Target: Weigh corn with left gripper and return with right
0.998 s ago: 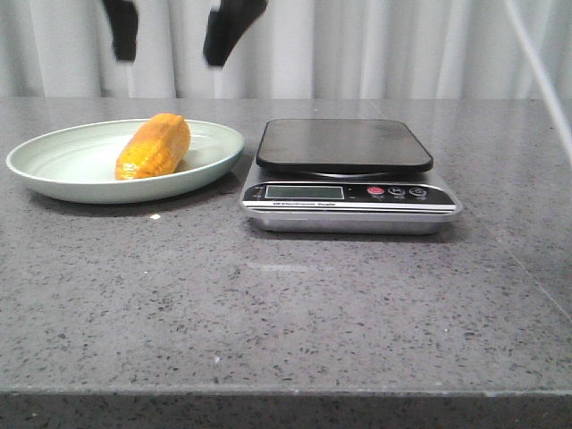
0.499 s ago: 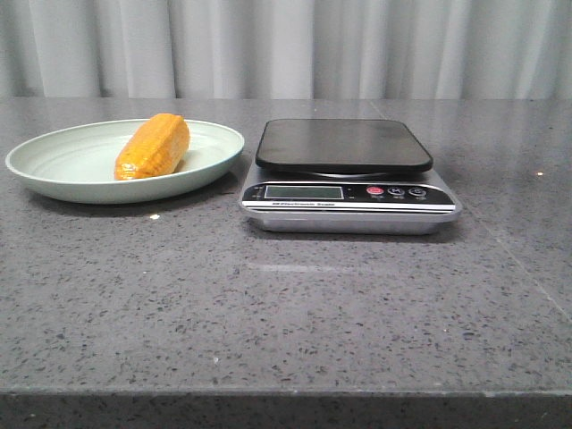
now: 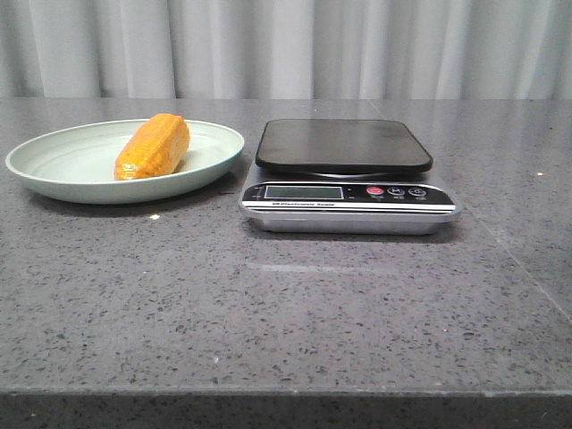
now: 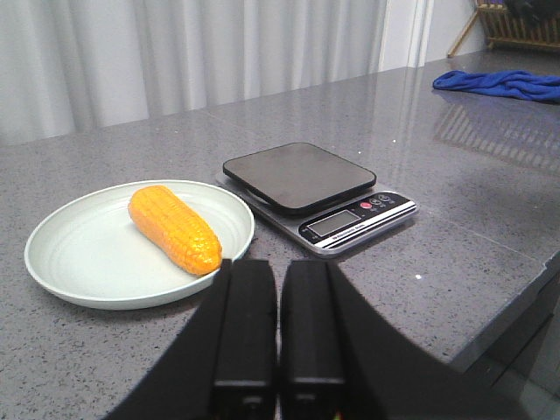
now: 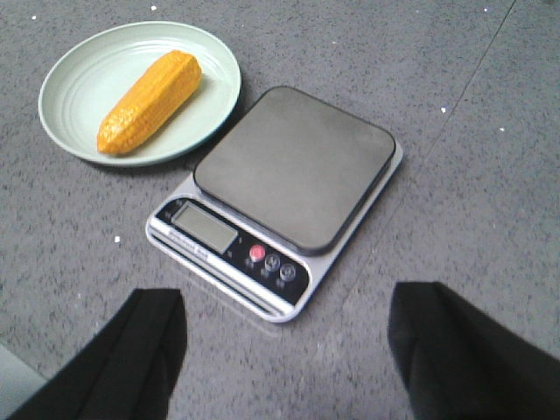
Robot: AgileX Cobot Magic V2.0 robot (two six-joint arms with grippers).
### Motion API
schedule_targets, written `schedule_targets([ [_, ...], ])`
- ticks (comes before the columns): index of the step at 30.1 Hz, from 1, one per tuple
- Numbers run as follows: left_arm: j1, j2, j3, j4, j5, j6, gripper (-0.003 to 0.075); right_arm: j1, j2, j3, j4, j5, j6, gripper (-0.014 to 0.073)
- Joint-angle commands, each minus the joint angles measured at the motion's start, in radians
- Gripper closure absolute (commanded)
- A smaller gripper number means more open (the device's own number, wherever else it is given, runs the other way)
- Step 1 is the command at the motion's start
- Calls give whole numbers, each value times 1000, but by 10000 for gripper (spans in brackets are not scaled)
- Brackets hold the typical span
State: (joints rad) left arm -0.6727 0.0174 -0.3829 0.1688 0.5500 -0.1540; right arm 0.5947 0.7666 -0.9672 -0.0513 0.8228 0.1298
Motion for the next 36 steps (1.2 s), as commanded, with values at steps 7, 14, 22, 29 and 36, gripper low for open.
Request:
schedule_targets([
  [7,-4,15,-26,-3,-79,-2,594,-8,-457,320,-20,-209,-10,12],
  [14,-4,15,-26,-3,-79,-2,594,-8,-643,428,-22,-215,-10,106],
  [22,-4,15,-26,-3,-79,-2,594,-8,-648,449,-6,-274,-6,431],
  [29,-4,15,-26,-3,-79,-2,594,-8,-648,455,-3,-273,-6,431],
  [36,-4,15,-26,-3,-79,-2,594,-8,-648,455,-3,-273,-6,431],
])
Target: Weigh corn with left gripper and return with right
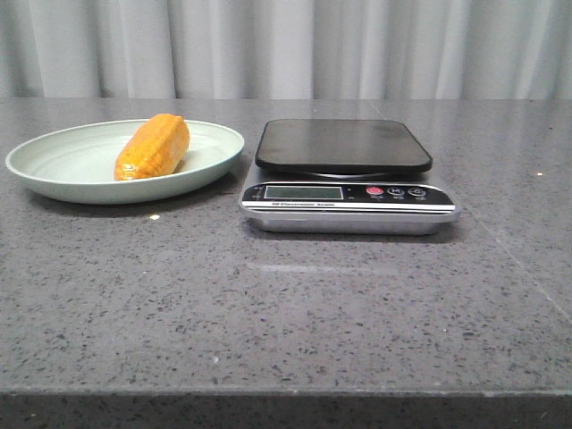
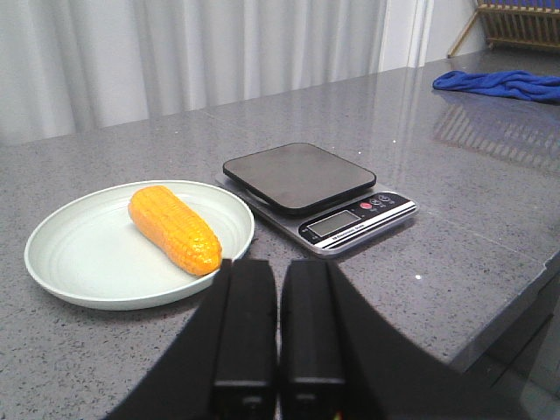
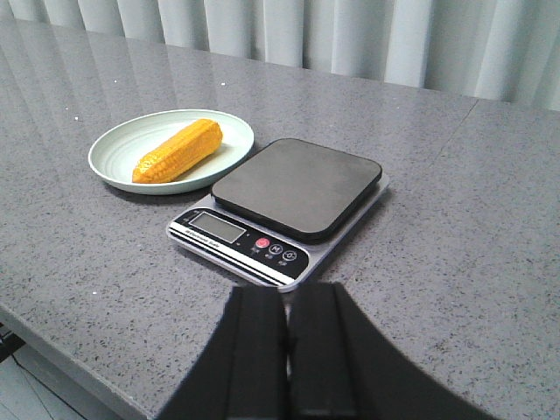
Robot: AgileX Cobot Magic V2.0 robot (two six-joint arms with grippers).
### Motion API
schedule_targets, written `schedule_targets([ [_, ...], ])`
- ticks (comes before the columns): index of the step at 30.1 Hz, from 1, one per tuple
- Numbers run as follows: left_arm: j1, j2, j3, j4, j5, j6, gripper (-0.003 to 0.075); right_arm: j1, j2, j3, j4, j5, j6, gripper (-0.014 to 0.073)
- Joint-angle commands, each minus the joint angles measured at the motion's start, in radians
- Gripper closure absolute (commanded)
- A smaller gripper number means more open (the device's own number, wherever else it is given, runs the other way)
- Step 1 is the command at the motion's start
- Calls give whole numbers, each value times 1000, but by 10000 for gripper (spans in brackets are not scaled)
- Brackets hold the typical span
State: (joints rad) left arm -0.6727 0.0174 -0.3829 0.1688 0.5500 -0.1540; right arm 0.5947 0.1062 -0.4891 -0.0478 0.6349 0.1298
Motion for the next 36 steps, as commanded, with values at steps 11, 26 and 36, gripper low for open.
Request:
schedule_targets([
  [11,198,15,80,19,-129,-2,594,-8,13,-23,-7,-85,-6,431],
  [26,718,-19,385,-53,-629,-2,594,-8,13,-23,-7,-85,-6,431],
  [36,741,-42,393,-70,-608,-2,594,-8,13,-21,-7,-85,-6,431],
])
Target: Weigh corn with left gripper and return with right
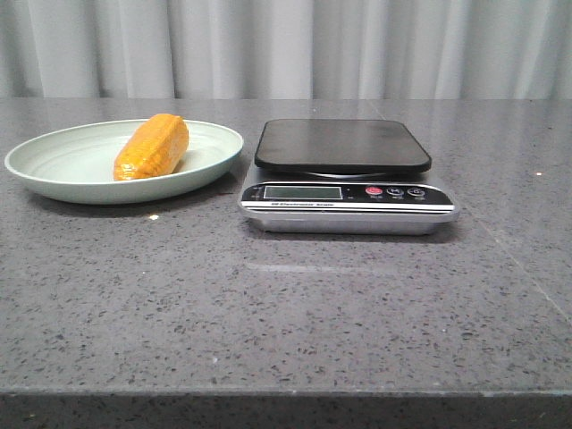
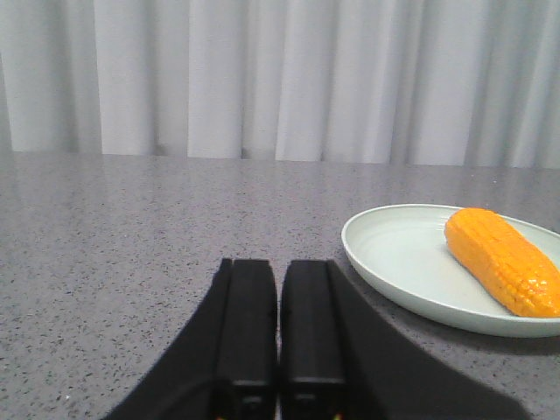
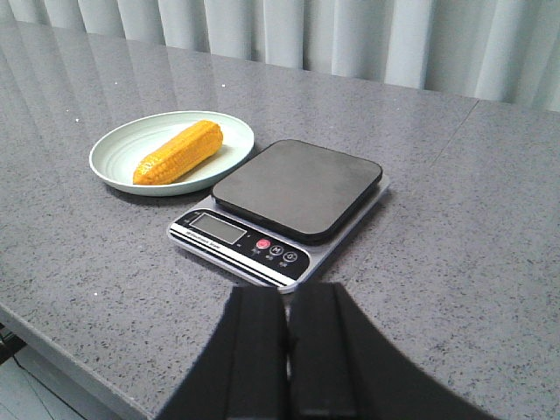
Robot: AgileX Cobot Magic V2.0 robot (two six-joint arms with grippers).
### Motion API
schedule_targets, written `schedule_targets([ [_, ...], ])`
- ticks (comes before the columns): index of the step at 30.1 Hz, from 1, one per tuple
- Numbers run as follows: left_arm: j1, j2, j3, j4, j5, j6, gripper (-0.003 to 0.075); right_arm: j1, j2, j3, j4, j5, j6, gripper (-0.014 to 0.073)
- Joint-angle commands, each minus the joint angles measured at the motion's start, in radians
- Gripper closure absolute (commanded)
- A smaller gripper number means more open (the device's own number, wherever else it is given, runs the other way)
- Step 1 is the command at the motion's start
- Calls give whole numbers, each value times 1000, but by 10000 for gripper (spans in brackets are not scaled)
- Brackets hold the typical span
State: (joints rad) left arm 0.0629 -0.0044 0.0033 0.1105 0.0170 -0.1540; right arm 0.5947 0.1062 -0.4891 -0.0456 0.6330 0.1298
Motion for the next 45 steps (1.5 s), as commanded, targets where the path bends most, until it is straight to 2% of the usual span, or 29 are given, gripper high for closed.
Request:
schedule_targets([
  [1,5,-21,6,-11,-75,-2,594,-8,13,-21,-9,-83,-6,431],
  [19,5,-21,6,-11,-75,-2,594,-15,13,-17,-16,-82,-7,431],
  [22,5,-21,6,-11,-75,-2,594,-110,14,-2,-52,-107,-7,431],
  [27,5,-21,6,-11,-75,-2,594,-385,12,90,-52,-228,-10,431],
  [29,5,-21,6,-11,-75,-2,594,-487,12,137,-51,-336,-11,431],
  [31,5,-21,6,-11,-75,-2,594,-543,12,197,-44,-455,-11,431],
  [33,5,-21,6,-11,-75,-2,594,-562,8,266,-43,-575,-11,431],
  [36,5,-21,6,-11,-75,-2,594,-562,-55,359,-43,-670,-11,431],
  [39,5,-21,6,-11,-75,-2,594,-562,-136,438,-14,-706,-11,431],
  [42,5,-21,6,-11,-75,-2,594,-562,-133,512,28,-766,-11,431],
  [45,5,-21,6,-11,-75,-2,594,-562,-133,509,46,-749,-11,431],
])
